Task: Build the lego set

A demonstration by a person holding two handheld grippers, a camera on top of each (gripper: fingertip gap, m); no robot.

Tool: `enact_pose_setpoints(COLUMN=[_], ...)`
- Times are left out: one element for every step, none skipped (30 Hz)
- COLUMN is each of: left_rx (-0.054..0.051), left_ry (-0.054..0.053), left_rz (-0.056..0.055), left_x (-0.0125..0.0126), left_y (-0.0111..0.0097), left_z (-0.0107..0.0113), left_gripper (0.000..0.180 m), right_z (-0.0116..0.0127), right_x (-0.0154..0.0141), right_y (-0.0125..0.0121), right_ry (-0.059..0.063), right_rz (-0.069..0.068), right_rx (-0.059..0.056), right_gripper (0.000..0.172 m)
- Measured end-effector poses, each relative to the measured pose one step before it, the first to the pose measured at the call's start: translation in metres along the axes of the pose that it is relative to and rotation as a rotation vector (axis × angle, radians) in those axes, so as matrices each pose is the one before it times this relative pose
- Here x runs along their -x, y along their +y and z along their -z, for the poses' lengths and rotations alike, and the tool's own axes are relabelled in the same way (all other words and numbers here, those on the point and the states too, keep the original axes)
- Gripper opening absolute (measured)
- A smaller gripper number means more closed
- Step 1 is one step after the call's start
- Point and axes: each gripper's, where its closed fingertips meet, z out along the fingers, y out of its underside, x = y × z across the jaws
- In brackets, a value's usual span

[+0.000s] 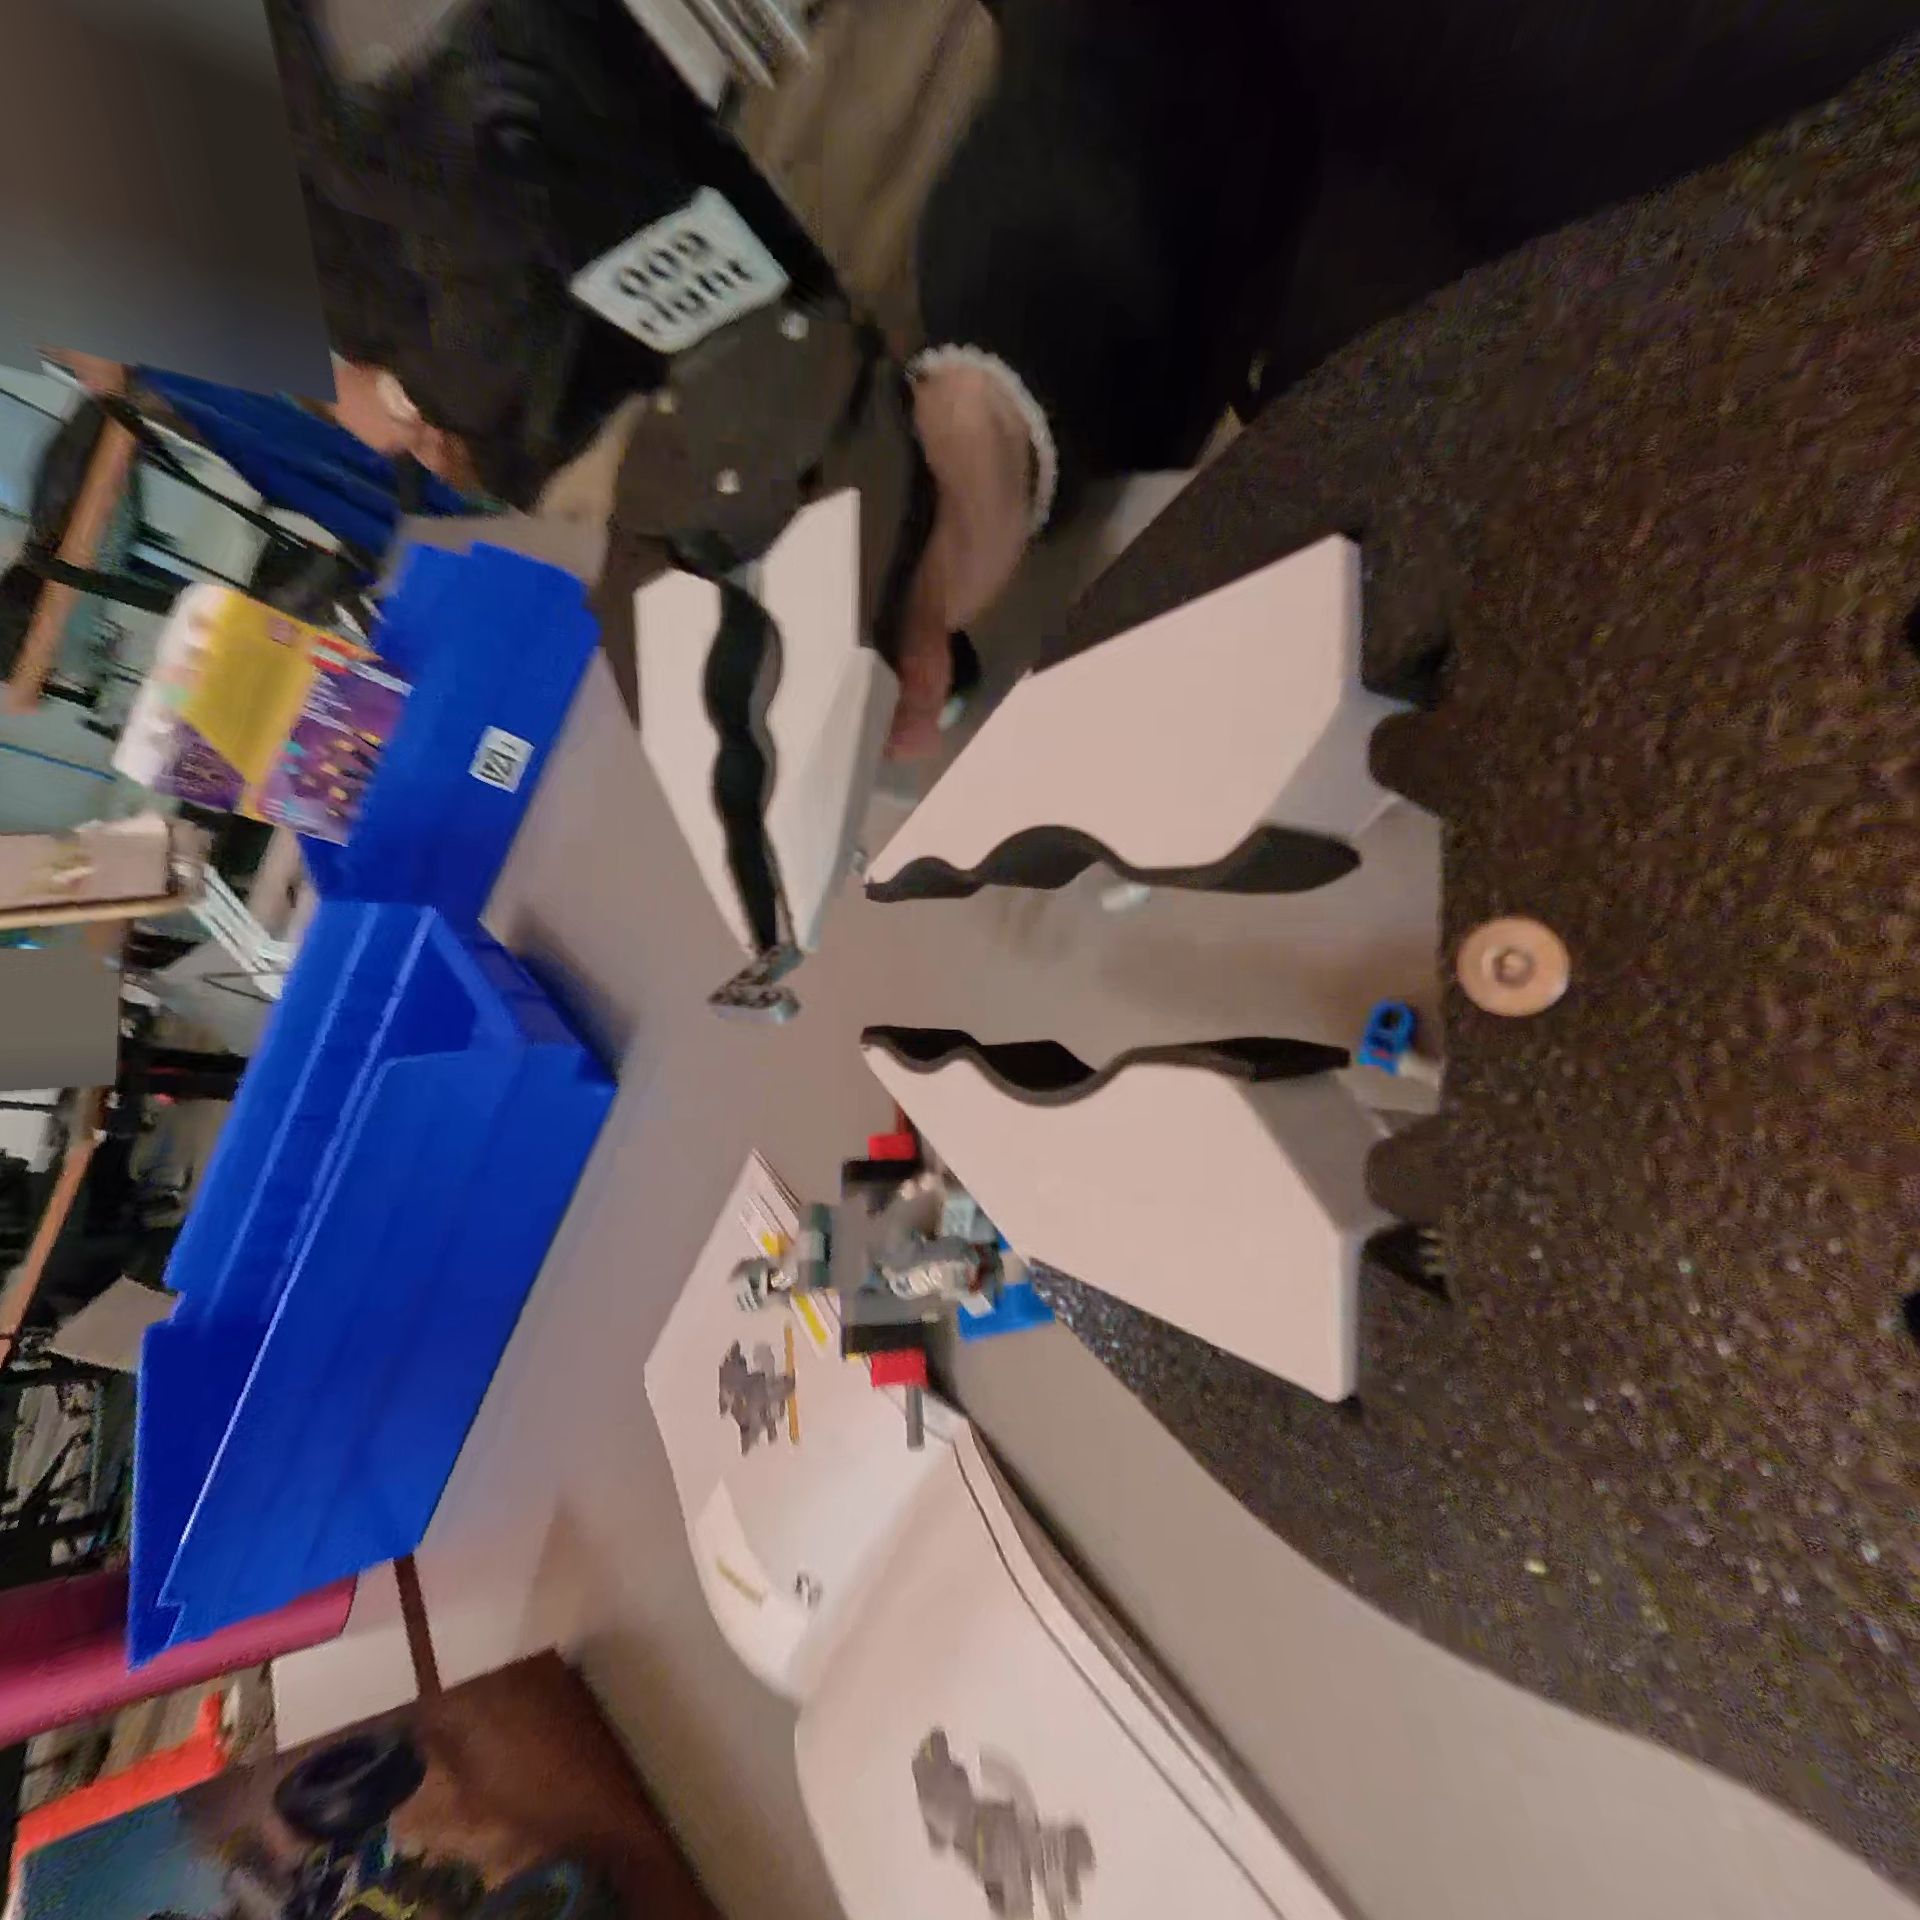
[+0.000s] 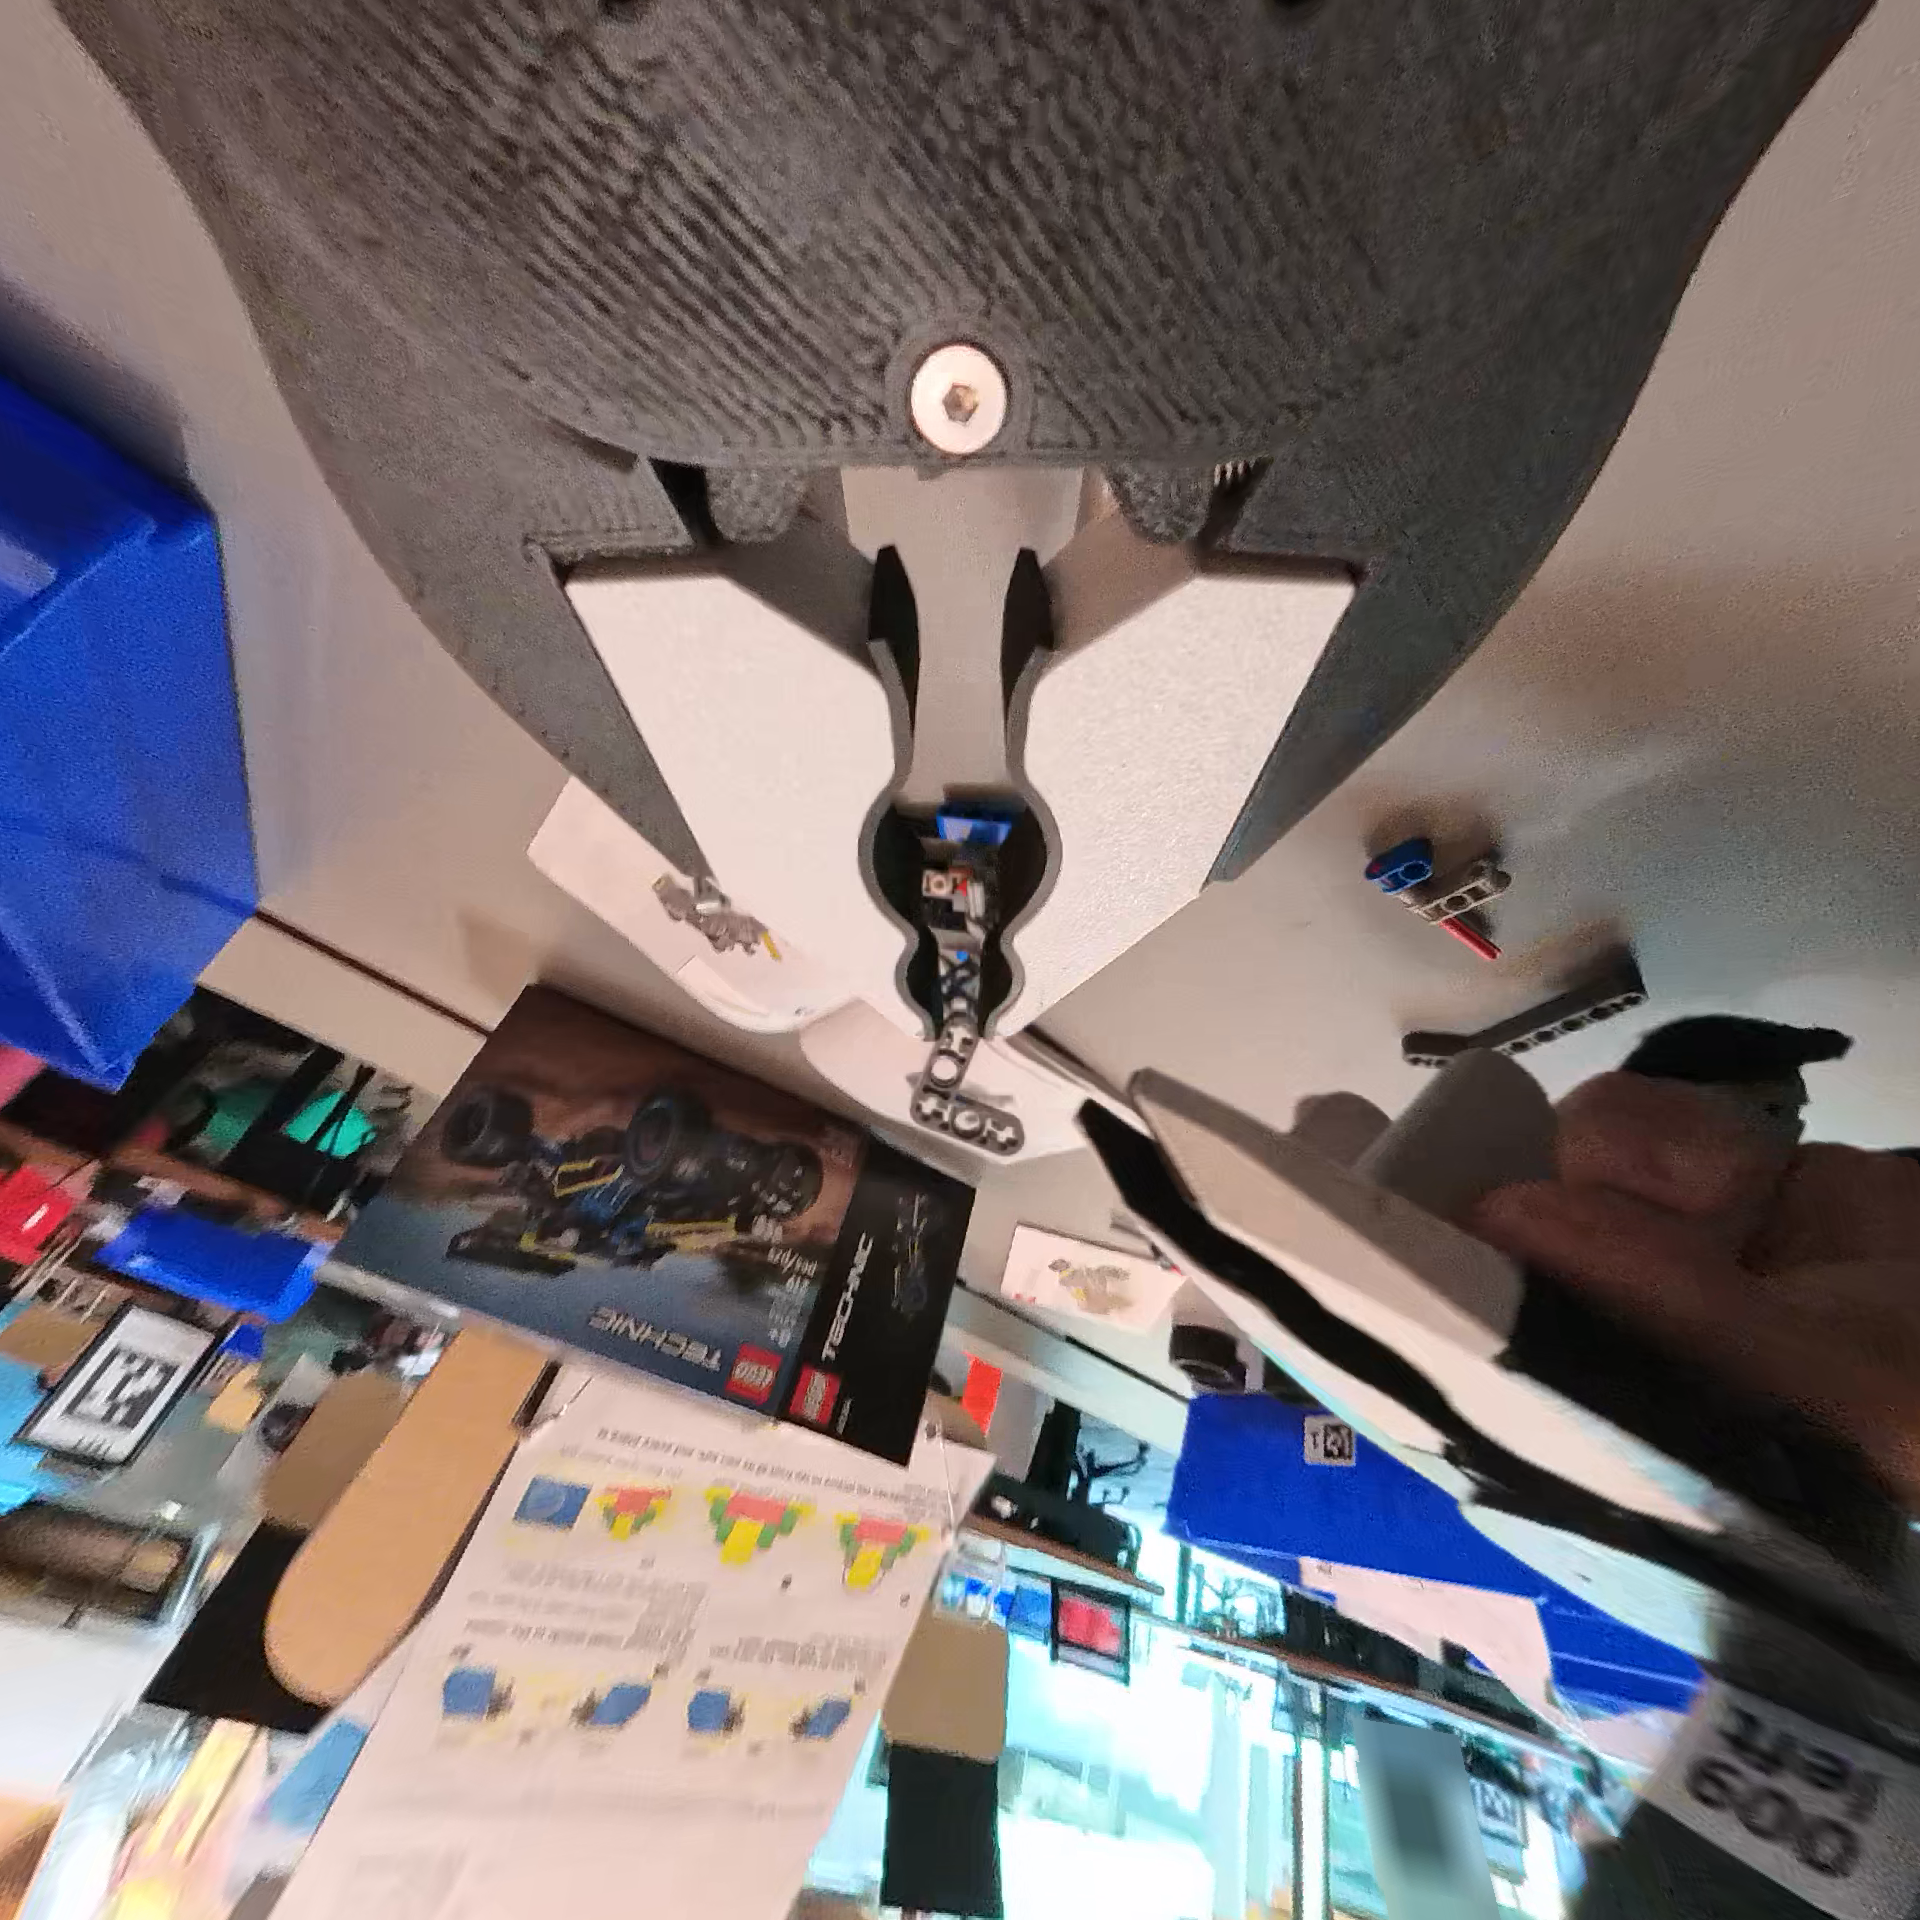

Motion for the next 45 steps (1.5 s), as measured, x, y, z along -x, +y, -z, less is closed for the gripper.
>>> enact_pose_setpoints(left_rx=[-0.0162,-0.0114,-0.0085,-0.0092,-0.0115,-0.0087,-0.0025,0.0052,0.0071,0.0059,-0.0011,-0.0060,0.0035,0.0208,0.0242,0.0240,0.0354,0.0426,0.0400,0.0465,0.0494,0.0405,0.0274,0.0198,0.0216,0.0197,0.0148,0.0136,0.0123,0.0097,0.0081,0.0105,0.0101,-0.0003,-0.0092,-0.0161,-0.0227,-0.0285,-0.0306,-0.0311,-0.0290,-0.0232,-0.0157,-0.0082,-0.0026], left_ry=[0.0229,0.0111,0.0044,0.0132,0.0233,0.0215,0.0147,0.0001,-0.0088,-0.0023,0.0003,0.0031,0.0047,0.0022,-0.0039,-0.0072,-0.0108,-0.0187,-0.0154,0.0009,0.0105,0.0128,0.0179,0.0187,0.0171,0.0134,0.0107,0.0075,0.0042,0.0009,-0.0001,0.0015,-0.0029,-0.0069,-0.0087,-0.0071,-0.0032,-0.0100,-0.0139,-0.0069,-0.0140,-0.0149,-0.0101,-0.0114,-0.0158], left_rz=[0.0303,0.0274,0.0248,0.0226,0.0254,0.0232,0.0097,-0.0042,-0.0112,-0.0126,-0.0098,-0.0103,-0.0162,-0.0196,-0.0199,-0.0229,-0.0261,-0.0312,-0.0369,-0.0363,-0.0295,-0.0263,-0.0262,-0.0196,-0.0144,-0.0169,-0.0197,-0.0167,-0.0126,-0.0105,-0.0084,-0.0068,-0.0063,-0.0046,-0.0039,-0.0069,-0.0073,-0.0038,-0.0038,-0.0068,-0.0042,-0.0053,-0.0056,-0.0019,0.0013], left_x=[-0.00194,-0.00044,0.00056,-0.00091,-0.00310,-0.00332,-0.00272,-0.00061,0.00070,-0.00008,-0.00041,-0.00068,-0.00071,-0.00006,0.00089,0.00134,0.00199,0.00327,0.00278,0.00043,-0.00079,-0.00143,-0.00240,-0.00290,-0.00262,-0.00232,-0.00233,-0.00197,-0.00149,-0.00073,-0.00036,-0.00018,0.00066,0.00137,0.00190,0.00169,0.00092,0.00161,0.00203,0.00073,0.00172,0.00181,0.00119,0.00129,0.00208], left_y=[-0.00351,-0.00270,-0.00215,-0.00191,-0.00185,-0.00105,0.00018,0.00142,0.00183,0.00142,0.00022,-0.00083,-0.00029,0.00137,0.00158,0.00147,0.00299,0.00363,0.00317,0.00406,0.00427,0.00292,0.00105,-0.00025,-0.00001,-0.00003,-0.00039,-0.00029,-0.00021,-0.00030,-0.00024,0.00053,0.00072,-0.00048,-0.00170,-0.00270,-0.00342,-0.00427,-0.00435,-0.00384,-0.00302,-0.00180,-0.00045,0.00080,0.00181], left_z=[-0.00122,-0.00089,-0.00039,-0.00013,0.00033,0.00051,0.00037,0.00005,0.00000,-0.00001,0.00004,0.00032,0.00048,0.00036,0.00026,0.00034,0.00038,0.00084,0.00120,0.00085,0.00034,-0.00014,-0.00057,-0.00073,-0.00095,-0.00082,-0.00087,-0.00079,-0.00072,-0.00092,-0.00089,-0.00089,-0.00070,-0.00041,0.00001,0.00031,0.00050,0.00065,0.00079,0.00088,0.00112,0.00121,0.00133,0.00142,0.00113], left_gripper=[0.021,0.021,0.020,0.019,0.016,0.014,0.011,0.006,0.003,0.002,0.000,0.000,0.000,0.000,0.001,0.001,0.000,0.000,0.000,0.000,0.000,0.000,0.000,0.000,0.000,0.000,0.000,0.000,0.000,0.000,0.000,0.000,0.000,0.000,0.001,0.001,0.002,0.002,0.002,0.002,0.002,0.004,0.007,0.009,0.012], right_z=[0.00116,0.00125,0.00102,0.00075,0.00076,0.00066,0.00092,0.00099,0.00036,-0.00026,0.00008,0.00046,0.00007,-0.00059,-0.00081,-0.00010,0.00101,0.00186,0.00241,0.00243,0.00187,0.00089,0.00035,-0.00002,-0.00036,-0.00102,-0.00154,-0.00213,-0.00255,-0.00252,-0.00215,-0.00162,-0.00087,-0.00016,0.00057,0.00113,0.00173,0.00234,0.00270,0.00260,0.00236,0.00215,0.00232,0.00260,0.00267], right_x=[0.00081,0.00124,0.00323,0.00239,0.00082,0.00278,0.00411,0.00402,0.00364,0.00216,0.00147,0.00141,0.00267,0.00526,0.00464,0.00069,-0.00111,-0.00138,0.00030,0.00290,0.00190,-0.00174,-0.00333,-0.00266,0.00008,0.00244,0.00111,0.00003,0.00089,0.00182,0.00270,0.00225,-0.00019,-0.00157,-0.00255,-0.00291,-0.00214,-0.00255,-0.00306,-0.00250,-0.00212,-0.00288,-0.00312,-0.00250,-0.00173], right_y=[-0.00314,-0.00340,-0.00359,-0.00174,0.00018,0.00073,-0.00073,-0.00142,0.00071,0.00265,0.00157,0.00050,0.00064,0.00224,0.00318,0.00247,0.00097,-0.00025,-0.00055,0.00025,0.00248,0.00470,0.00370,-0.00009,-0.00302,-0.00393,-0.00358,-0.00133,0.00038,0.00127,0.00169,0.00132,0.00100,0.00047,-0.00029,-0.00130,-0.00196,-0.00261,-0.00289,-0.00235,-0.00072,0.00018,-0.00022,-0.00146,-0.00235], right_ry=[0.0085,0.0019,-0.0143,-0.0090,0.0038,-0.0070,-0.0128,-0.0111,-0.0100,-0.0029,-0.0002,-0.0012,-0.0144,-0.0374,-0.0377,-0.0160,-0.0114,-0.0203,-0.0436,-0.0693,-0.0673,-0.0455,-0.0338,-0.0286,-0.0374,-0.0471,-0.0329,-0.0206,-0.0211,-0.0212,-0.0244,-0.0198,-0.0025,0.0058,0.0097,0.0099,0.0024,0.0035,0.0069,0.0037,0.0017,0.0094,0.0123,0.0066,-0.0017], right_rz=[0.0167,0.0131,0.0075,0.0008,0.0027,0.0070,0.0060,0.0035,0.0030,0.0068,0.0118,0.0101,0.0088,0.0085,0.0071,0.0122,0.0225,0.0262,0.0186,0.0062,-0.0101,-0.0213,-0.0144,-0.0060,-0.0059,-0.0101,-0.0114,-0.0096,-0.0006,0.0055,0.0061,0.0081,0.0109,0.0082,-0.0024,-0.0142,-0.0221,-0.0255,-0.0239,-0.0230,-0.0218,-0.0166,-0.0124,-0.0155,-0.0225], right_rx=[-0.0177,-0.0175,-0.0182,-0.0064,0.0031,0.0034,-0.0069,-0.0118,0.0025,0.0148,0.0078,0.0007,0.0010,0.0122,0.0210,0.0162,0.0097,0.0049,0.0052,0.0127,0.0272,0.0414,0.0346,0.0084,-0.0118,-0.0170,-0.0156,-0.0038,0.0067,0.0110,0.0129,0.0103,0.0055,-0.0006,-0.0098,-0.0199,-0.0281,-0.0342,-0.0361,-0.0320,-0.0209,-0.0155,-0.0195,-0.0268,-0.0313], right_gripper=[0.003,0.003,0.003,0.003,0.003,0.003,0.003,0.003,0.003,0.003,0.002,0.000,0.000,0.000,0.000,0.000,0.000,0.001,0.004,0.006,0.009,0.015,0.019,0.019,0.019,0.017,0.013,0.012,0.012,0.012,0.009,0.006,0.006,0.005,0.004,0.003,0.002,0.001,0.001,0.001,0.001,0.001,0.001,0.001,0.001])
